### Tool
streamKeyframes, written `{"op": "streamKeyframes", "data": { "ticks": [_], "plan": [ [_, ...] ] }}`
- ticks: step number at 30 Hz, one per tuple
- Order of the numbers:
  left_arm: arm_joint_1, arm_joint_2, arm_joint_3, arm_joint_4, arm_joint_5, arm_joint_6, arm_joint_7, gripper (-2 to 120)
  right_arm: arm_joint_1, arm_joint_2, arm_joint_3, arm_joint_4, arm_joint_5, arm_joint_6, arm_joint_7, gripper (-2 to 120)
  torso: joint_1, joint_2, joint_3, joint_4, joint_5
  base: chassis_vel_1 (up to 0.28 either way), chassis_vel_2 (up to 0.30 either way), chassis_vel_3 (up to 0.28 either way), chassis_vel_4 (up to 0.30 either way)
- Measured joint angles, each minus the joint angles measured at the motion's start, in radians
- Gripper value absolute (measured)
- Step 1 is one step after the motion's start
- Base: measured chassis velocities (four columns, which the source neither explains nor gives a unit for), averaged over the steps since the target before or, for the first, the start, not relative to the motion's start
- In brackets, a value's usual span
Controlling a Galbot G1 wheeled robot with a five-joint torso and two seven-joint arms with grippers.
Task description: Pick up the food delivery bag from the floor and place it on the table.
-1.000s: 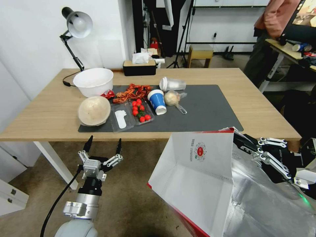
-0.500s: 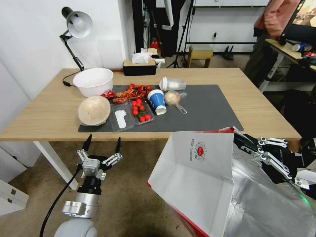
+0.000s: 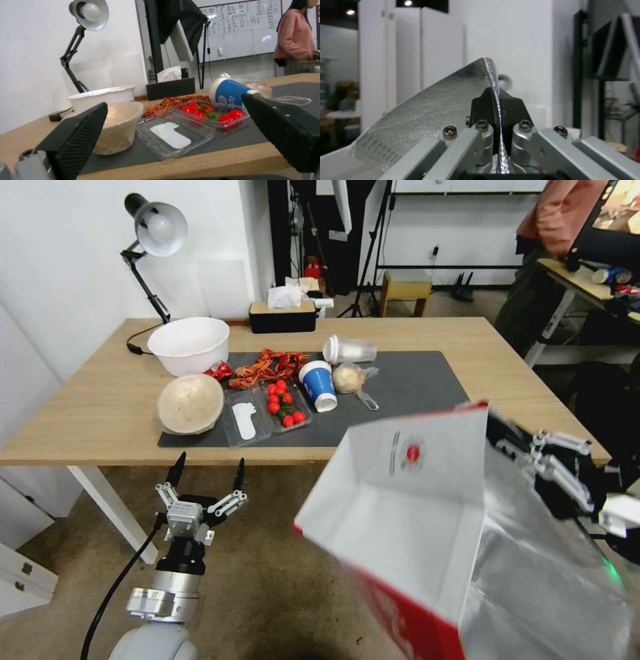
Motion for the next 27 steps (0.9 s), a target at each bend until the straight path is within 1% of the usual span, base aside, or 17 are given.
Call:
{"op": "streamKeyframes", "data": {
  "ticks": [1, 2, 4, 5, 6, 7, 10, 11, 15, 16, 20, 21, 23, 25, 27],
  "plan": [
    [0.001, 0.000, 0.002, 0.000, 0.002, 0.000, 0.000, 100, 0.008, -0.006, -0.006, 0.005, 0.007, 0.005, 0.042, 0, 0.000, 0.000, 0.000, -0.0001, 0.0000, 0.000, 0.000, 0.000, 0.000],
    [0.001, 0.000, 0.002, 0.000, 0.002, 0.000, 0.000, 100, 0.008, -0.006, -0.006, 0.005, 0.007, 0.005, 0.042, 0, 0.000, 0.000, 0.000, -0.0001, 0.0000, 0.000, 0.000, 0.000, 0.000],
    [0.002, -0.001, 0.004, -0.004, 0.006, 0.000, 0.001, 100, 0.034, -0.027, -0.024, 0.013, 0.022, 0.015, 0.143, 0, 0.000, -0.001, 0.000, -0.0001, 0.0000, 0.000, 0.000, 0.000, 0.000],
    [0.002, -0.001, 0.004, -0.004, 0.007, 0.000, 0.001, 100, 0.039, -0.031, -0.027, 0.014, 0.024, 0.016, 0.159, 0, 0.000, -0.001, 0.000, -0.0001, 0.0000, 0.000, 0.000, 0.000, 0.000],
    [0.004, -0.001, 0.006, -0.005, 0.010, 0.000, 0.001, 100, 0.058, -0.045, -0.039, 0.016, 0.031, 0.019, 0.207, 0, 0.000, -0.001, 0.000, -0.0001, 0.0000, 0.000, 0.000, 0.000, 0.000],
    [0.004, -0.001, 0.006, -0.005, 0.010, 0.000, 0.001, 100, 0.058, -0.045, -0.039, 0.016, 0.031, 0.019, 0.207, 0, 0.000, -0.001, 0.000, -0.0001, 0.0000, 0.000, 0.000, 0.000, 0.000],
    [0.013, -0.005, 0.015, -0.008, 0.026, -0.001, 0.002, 100, 0.144, -0.090, -0.089, 0.011, 0.054, 0.017, 0.348, 0, 0.000, -0.001, -0.001, 0.0000, -0.0001, 0.000, 0.000, 0.000, 0.000],
    [0.013, -0.005, 0.015, -0.008, 0.026, -0.001, 0.002, 100, 0.144, -0.090, -0.089, 0.011, 0.054, 0.017, 0.348, 0, 0.000, -0.001, -0.001, 0.0000, -0.0001, 0.000, 0.000, 0.000, 0.000],
    [0.022, -0.013, 0.023, -0.011, 0.044, -0.002, 0.003, 100, 0.250, -0.125, -0.163, -0.005, 0.093, 0.006, 0.489, 0, -0.001, -0.002, -0.001, 0.0000, 0.0000, 0.000, 0.000, 0.000, 0.000],
    [0.022, -0.013, 0.023, -0.011, 0.044, -0.002, 0.003, 100, 0.250, -0.125, -0.163, -0.005, 0.093, 0.006, 0.489, 0, -0.001, -0.002, -0.001, 0.0000, 0.0000, 0.000, 0.000, 0.000, 0.000],
    [0.030, -0.018, 0.025, -0.011, 0.058, -0.004, 0.004, 100, 0.347, -0.123, -0.232, -0.042, 0.135, 0.003, 0.600, 0, -0.001, -0.002, -0.001, -0.0001, 0.0000, 0.000, 0.000, 0.000, 0.000],
    [0.030, -0.018, 0.025, -0.011, 0.058, -0.004, 0.004, 100, 0.347, -0.123, -0.232, -0.042, 0.135, 0.003, 0.600, 0, -0.001, -0.002, -0.001, -0.0001, 0.0000, 0.000, 0.000, 0.000, 0.000],
    [0.032, -0.023, 0.027, -0.011, 0.066, -0.004, 0.004, 100, 0.397, -0.114, -0.266, -0.068, 0.160, 0.006, 0.644, 0, -0.001, -0.002, -0.001, 0.0000, 0.0000, 0.000, 0.000, 0.000, 0.000],
    [0.032, -0.024, 0.027, -0.011, 0.067, -0.005, 0.004, 100, 0.402, -0.113, -0.269, -0.071, 0.162, 0.006, 0.647, 0, -0.001, -0.002, -0.001, 0.0000, 0.0000, 0.000, 0.000, 0.000, 0.000],
    [0.035, -0.032, 0.032, -0.011, 0.079, -0.005, 0.005, 100, 0.476, -0.083, -0.326, -0.126, 0.179, 0.014, 0.684, 0, -0.001, -0.002, -0.001, -0.0002, -0.0001, 0.000, 0.000, 0.000, 0.000]
  ]
}}
